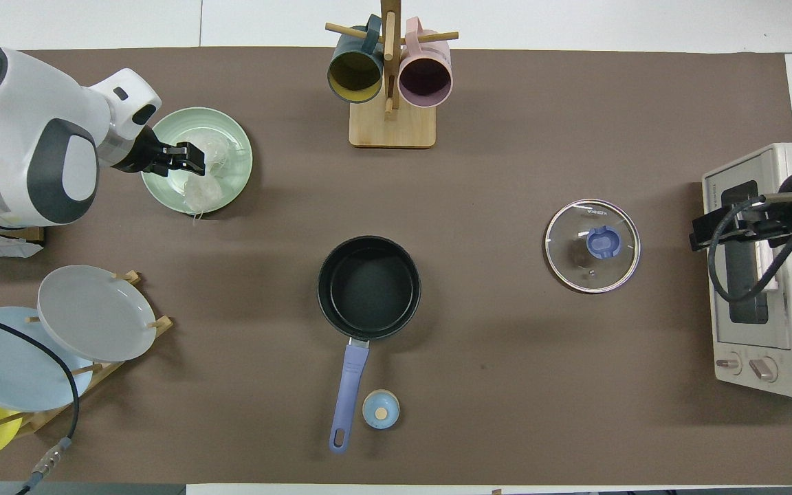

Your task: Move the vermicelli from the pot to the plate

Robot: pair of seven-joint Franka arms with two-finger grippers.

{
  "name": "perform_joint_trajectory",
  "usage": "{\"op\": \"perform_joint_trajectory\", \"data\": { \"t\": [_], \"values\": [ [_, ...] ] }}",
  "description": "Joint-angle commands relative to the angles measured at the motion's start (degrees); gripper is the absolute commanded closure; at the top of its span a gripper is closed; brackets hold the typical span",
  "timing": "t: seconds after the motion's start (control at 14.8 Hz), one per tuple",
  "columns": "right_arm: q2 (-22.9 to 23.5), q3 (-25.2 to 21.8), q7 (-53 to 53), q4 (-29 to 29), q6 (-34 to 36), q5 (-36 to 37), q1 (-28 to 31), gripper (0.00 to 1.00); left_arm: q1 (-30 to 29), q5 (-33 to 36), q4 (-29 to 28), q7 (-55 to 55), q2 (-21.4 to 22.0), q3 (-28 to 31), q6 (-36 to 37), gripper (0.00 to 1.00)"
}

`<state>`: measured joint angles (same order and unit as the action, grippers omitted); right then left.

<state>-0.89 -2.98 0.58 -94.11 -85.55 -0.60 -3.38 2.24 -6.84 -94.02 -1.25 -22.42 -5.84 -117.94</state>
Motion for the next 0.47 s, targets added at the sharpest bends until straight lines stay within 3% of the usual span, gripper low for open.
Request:
{"op": "perform_joint_trajectory", "data": {
  "t": [0.0,0.4],
  "values": [
    [0.7,0.9,-0.5,2.4,2.2,0.9,0.8,0.00,-0.4,3.1,1.3,2.4,6.3,0.7,6.5,0.00],
    [0.7,0.9,-0.7,2.4,1.9,0.9,1.4,0.00,-0.4,5.1,3.5,2.8,18.4,2.8,21.4,0.00]
  ]
}}
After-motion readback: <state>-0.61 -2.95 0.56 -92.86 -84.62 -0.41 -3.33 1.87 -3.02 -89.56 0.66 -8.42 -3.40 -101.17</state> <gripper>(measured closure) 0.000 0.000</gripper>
